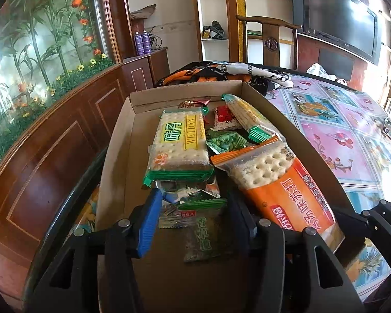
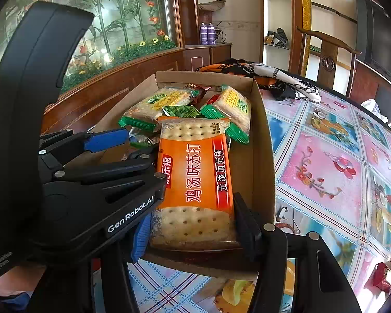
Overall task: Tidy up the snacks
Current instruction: 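Lower both packs into the box and open both grippers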
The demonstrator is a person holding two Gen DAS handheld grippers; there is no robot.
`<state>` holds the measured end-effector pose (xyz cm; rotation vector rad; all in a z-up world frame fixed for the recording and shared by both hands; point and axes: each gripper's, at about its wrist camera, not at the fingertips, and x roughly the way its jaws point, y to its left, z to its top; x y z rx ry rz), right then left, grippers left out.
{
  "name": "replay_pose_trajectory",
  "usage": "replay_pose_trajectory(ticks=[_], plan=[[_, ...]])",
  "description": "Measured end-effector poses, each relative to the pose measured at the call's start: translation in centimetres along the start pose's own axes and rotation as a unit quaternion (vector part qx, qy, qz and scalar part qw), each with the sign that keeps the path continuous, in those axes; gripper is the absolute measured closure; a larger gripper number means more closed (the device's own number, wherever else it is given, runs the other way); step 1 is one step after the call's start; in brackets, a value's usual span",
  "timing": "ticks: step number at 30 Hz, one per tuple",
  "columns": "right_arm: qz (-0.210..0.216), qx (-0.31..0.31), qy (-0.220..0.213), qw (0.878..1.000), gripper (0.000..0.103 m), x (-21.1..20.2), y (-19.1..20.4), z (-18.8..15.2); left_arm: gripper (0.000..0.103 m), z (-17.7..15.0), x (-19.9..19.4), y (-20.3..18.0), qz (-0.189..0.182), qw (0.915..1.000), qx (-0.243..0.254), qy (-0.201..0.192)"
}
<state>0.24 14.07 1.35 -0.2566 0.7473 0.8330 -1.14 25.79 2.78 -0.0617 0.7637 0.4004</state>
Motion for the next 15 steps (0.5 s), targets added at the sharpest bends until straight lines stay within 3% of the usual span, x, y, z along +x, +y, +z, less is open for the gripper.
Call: replay_pose_trajectory(ticks=[7,9,15], plan=[[-0.001,-0.005,-0.002,1.0,0.034,-0.16,0.15,-0.14,0.041,-0.04,0.13,-0.12,-0.003,1.0,0.003,0.001],[0.0,-0.005,-0.003,1.0,0.026,-0.22,0.14,-0.2,0.04,-0.15,0.09,-0.2,-0.005,1.0,0.004,-0.001],[0.004,0.007,-0.009,1.0,0.026,-0.76,-0.2,-0.4,0.038,-0.15,-0.48,0.17,-0.012,0.9997,-0.01,-0.017]])
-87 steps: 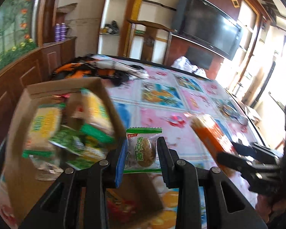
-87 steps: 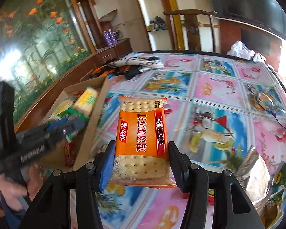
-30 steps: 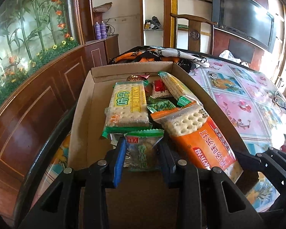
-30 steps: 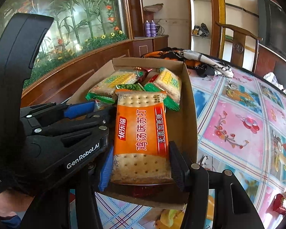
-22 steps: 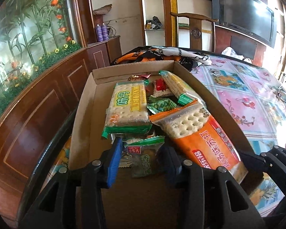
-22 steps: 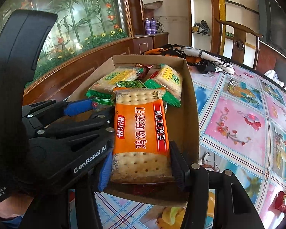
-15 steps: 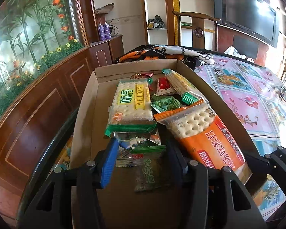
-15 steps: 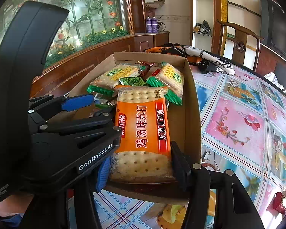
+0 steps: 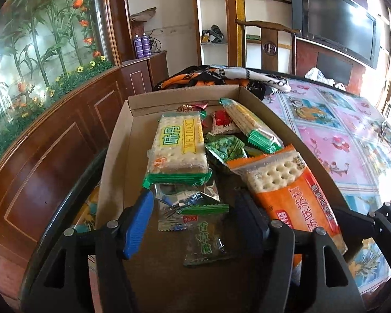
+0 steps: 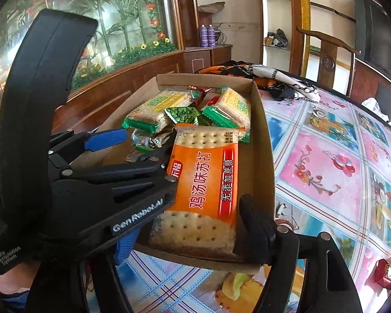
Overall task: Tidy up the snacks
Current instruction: 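Lower both packs into the box and open both grippers, then move both grippers back to the table and grasp a foil bag with the right gripper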
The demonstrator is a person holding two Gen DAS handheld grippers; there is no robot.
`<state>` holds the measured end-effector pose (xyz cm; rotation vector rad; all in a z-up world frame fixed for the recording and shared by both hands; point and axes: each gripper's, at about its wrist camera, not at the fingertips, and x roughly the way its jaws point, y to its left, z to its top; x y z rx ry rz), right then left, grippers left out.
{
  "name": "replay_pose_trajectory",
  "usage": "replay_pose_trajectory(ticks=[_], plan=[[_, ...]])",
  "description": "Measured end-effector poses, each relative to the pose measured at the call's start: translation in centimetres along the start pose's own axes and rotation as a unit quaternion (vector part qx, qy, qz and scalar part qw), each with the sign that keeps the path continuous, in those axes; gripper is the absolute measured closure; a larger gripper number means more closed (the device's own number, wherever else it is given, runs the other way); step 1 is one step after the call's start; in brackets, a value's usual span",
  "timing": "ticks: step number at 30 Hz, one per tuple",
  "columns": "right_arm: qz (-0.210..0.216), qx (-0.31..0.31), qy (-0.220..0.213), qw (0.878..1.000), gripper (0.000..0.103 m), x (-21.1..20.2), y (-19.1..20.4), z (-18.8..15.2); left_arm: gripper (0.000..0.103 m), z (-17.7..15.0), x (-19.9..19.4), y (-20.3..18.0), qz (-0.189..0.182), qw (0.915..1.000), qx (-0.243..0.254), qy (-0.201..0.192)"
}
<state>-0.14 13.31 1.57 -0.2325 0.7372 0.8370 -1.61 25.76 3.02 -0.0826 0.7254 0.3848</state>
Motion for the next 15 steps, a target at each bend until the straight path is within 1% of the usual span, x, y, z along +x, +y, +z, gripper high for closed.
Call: replay_pose_trajectory(ticks=[3,5,7,10,12,13,14,15], plan=[[0.001,0.004,-0.011,1.0,0.026,-0.6,-0.2,-0.2,0.032,0.1,-0.7,0.1,-0.008,0.9998,-0.009,-0.017],[-0.008,0.003,-0.017,1.0,0.025,-1.0,-0.4,-0.3,0.031,0.2,-1.1,0.3,-0.013,0.9994,-0.017,-0.028],[-0.002,0.004,-0.02,1.0,0.025,-1.2,-0.8,-0.3,0.029,0.3,-1.2,0.4,-0.017,0.9992,-0.022,-0.028],[0.001,0.01,-0.032,0.999,0.025,-1.7,-1.2,-0.4,0.023,0.6,-1.5,0.4,0.003,0.9991,-0.022,-0.037],[0.0,0.001,-0.033,0.999,0.022,-2.0,-1.0,-0.5,0.02,0.7,-1.9,0.5,0.003,0.9987,-0.024,-0.046],[-0.001,-0.007,-0.032,0.999,0.021,-2.0,-0.9,-0.5,0.015,0.8,-2.1,0.4,0.009,0.9984,-0.024,-0.051],[-0.009,-0.022,-0.03,0.999,0.021,-2.2,-0.6,-0.5,0.012,0.8,-2.5,0.3,0.023,0.9978,-0.02,-0.059],[-0.016,-0.029,-0.031,0.999,0.021,-2.4,-0.5,-0.4,0.007,0.8,-2.8,0.1,0.036,0.9969,-0.015,-0.068]])
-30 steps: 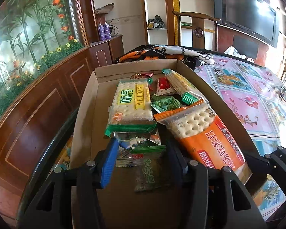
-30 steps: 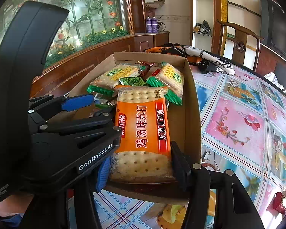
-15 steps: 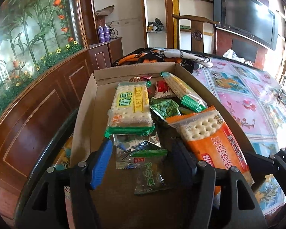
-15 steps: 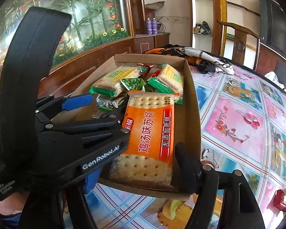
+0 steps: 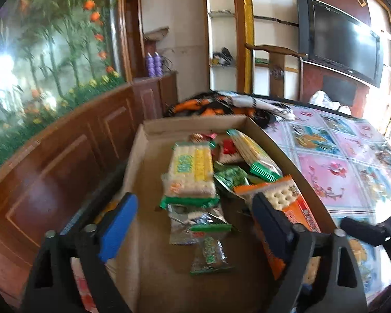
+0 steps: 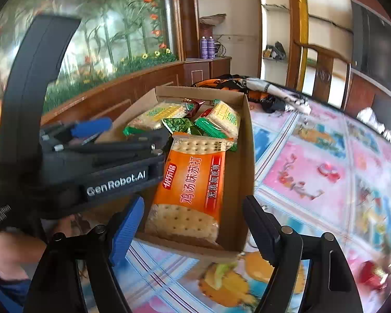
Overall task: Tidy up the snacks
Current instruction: 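Move both grippers back to the table and grasp a foil bag with the right gripper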
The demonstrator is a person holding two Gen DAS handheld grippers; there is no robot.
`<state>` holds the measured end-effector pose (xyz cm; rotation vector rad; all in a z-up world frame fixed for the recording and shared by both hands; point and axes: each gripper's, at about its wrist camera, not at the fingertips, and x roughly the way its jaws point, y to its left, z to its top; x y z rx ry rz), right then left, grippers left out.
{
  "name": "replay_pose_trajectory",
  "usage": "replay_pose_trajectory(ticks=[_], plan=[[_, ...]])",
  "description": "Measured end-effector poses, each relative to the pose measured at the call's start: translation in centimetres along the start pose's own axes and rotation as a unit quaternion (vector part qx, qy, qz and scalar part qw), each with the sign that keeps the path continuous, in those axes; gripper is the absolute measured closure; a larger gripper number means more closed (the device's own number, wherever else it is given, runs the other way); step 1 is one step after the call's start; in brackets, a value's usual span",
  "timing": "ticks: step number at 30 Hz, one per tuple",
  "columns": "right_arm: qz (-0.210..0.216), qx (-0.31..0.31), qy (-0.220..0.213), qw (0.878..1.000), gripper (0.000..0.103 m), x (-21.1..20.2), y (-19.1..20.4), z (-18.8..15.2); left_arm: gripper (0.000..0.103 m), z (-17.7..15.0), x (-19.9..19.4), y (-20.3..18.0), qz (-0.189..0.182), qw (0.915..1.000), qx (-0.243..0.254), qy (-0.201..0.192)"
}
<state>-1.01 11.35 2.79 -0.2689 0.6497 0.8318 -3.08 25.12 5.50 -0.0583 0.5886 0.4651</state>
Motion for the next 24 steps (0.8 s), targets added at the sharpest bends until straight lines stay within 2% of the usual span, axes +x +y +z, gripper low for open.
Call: replay_pose_trajectory(ticks=[4,7,11,13,16,17,20,22,24], plan=[[-0.021,0.004,-0.013,1.0,0.021,-1.3,-0.9,0.3,0.002,0.0,-1.2,-0.9,0.023,0.999,0.021,-0.033],[-0.017,0.022,-0.011,1.0,0.021,-2.2,-2.2,0.4,0.0,0.1,-1.6,-1.1,0.026,0.9984,0.025,-0.043],[-0.034,0.053,-0.013,0.998,0.022,-3.9,-4.8,0.5,0.0,0.1,-1.2,-0.8,0.028,0.9992,0.013,-0.023],[-0.05,0.072,-0.035,0.996,0.022,-5.8,-6.3,0.6,0.0,0.1,-1.2,-0.7,0.028,0.9994,0.006,-0.02],[-0.095,0.087,-0.086,0.988,0.015,-9.3,-8.2,0.6,0.0,0.0,-2.2,-0.5,0.062,0.9967,-0.002,-0.052],[-0.123,0.085,-0.122,0.981,0.007,-11.2,-8.9,0.3,0.0,0.0,-2.5,-0.6,0.067,0.9957,-0.002,-0.063],[-0.165,0.084,-0.183,0.966,0.001,-14.5,-10.8,-1.3,0.0,-0.3,-3.3,-1.4,0.079,0.993,0.013,-0.087],[-0.193,0.094,-0.182,0.96,0.001,-15.2,-12.6,-2.5,0.0,-0.5,-3.8,-2.1,0.08,0.9915,0.026,-0.1],[-0.196,0.093,-0.171,0.961,0.001,-15.5,-14.4,-3.4,0.0,-0.5,-4.4,-2.6,0.074,0.9907,0.03,-0.111]])
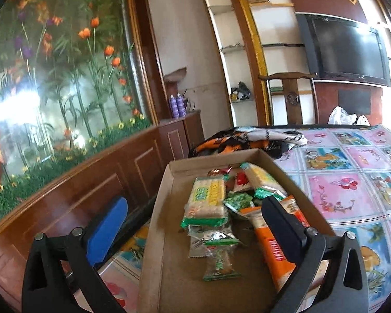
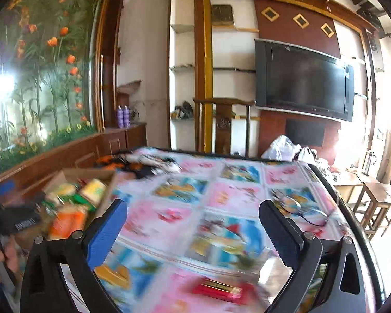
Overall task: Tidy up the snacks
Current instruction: 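Move both grippers back to the table and grasp a foil bag with the right gripper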
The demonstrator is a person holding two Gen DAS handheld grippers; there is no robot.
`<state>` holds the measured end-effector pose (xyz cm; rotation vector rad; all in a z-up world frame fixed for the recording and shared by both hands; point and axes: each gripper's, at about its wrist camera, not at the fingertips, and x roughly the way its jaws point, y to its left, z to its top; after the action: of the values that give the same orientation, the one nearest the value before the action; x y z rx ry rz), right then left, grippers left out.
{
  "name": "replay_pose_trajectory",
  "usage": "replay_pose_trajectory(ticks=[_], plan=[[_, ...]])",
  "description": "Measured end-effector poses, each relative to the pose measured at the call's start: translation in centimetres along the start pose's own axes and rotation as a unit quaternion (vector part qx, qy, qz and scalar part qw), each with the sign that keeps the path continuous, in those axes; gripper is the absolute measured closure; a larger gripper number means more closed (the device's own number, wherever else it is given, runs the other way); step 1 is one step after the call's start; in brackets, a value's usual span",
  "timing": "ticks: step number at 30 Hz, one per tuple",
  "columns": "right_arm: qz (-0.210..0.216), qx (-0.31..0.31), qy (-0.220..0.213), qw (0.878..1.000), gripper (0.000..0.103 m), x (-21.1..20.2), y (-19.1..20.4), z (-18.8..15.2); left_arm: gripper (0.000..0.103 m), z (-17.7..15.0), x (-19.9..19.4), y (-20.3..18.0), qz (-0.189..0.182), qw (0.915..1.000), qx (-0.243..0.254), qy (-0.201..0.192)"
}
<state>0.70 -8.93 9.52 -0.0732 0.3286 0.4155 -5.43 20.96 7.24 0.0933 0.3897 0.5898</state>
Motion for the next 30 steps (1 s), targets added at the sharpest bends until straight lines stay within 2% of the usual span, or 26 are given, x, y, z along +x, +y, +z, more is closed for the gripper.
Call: replay_pose_trajectory(ticks=[3,5,7,9,11,13,15,19,24,30], plan=[[0.007,-0.02,0.026,0.999,0.001,0.3,-2.8,-0.3,0.0,0.2,-0.9,-0.6,-0.018,0.9998,0.001,-0.007],[0.004,-0.009,0.041,0.999,0.001,0.4,-5.0,-0.3,0.0,0.3,-1.7,-1.1,-0.038,0.9992,-0.002,-0.006],[0.006,0.01,0.065,0.998,0.006,0.6,-7.6,-0.6,0.0,0.4,-2.3,-1.8,-0.063,0.998,-0.004,0.001],[0.025,0.039,0.102,0.994,0.018,1.2,-10.0,-0.8,0.0,0.5,-2.8,-2.9,-0.083,0.9965,0.005,0.007],[0.021,0.053,0.137,0.989,0.024,2.1,-11.5,-1.3,0.0,0.5,-3.6,-4.6,-0.117,0.9926,0.029,0.019],[0.032,0.058,0.169,0.983,0.024,3.0,-12.5,-2.1,0.0,0.5,-4.1,-6.1,-0.139,0.9886,0.047,0.03],[0.043,0.055,0.189,0.979,0.024,3.5,-12.6,-2.7,0.0,0.6,-4.8,-7.5,-0.164,0.9834,0.063,0.046],[0.022,0.033,0.207,0.977,0.024,4.4,-12.3,-3.7,0.0,0.8,-5.8,-9.4,-0.217,0.9703,0.077,0.075],[0.013,0.021,0.238,0.971,0.024,5.9,-12.3,-4.8,0.0,0.2,-6.2,-11.6,-0.287,0.9462,0.092,0.118],[0.025,-0.033,0.256,0.966,0.024,6.3,-10.4,-5.6,0.0,-0.3,-6.9,-13.0,-0.321,0.932,0.107,0.13]])
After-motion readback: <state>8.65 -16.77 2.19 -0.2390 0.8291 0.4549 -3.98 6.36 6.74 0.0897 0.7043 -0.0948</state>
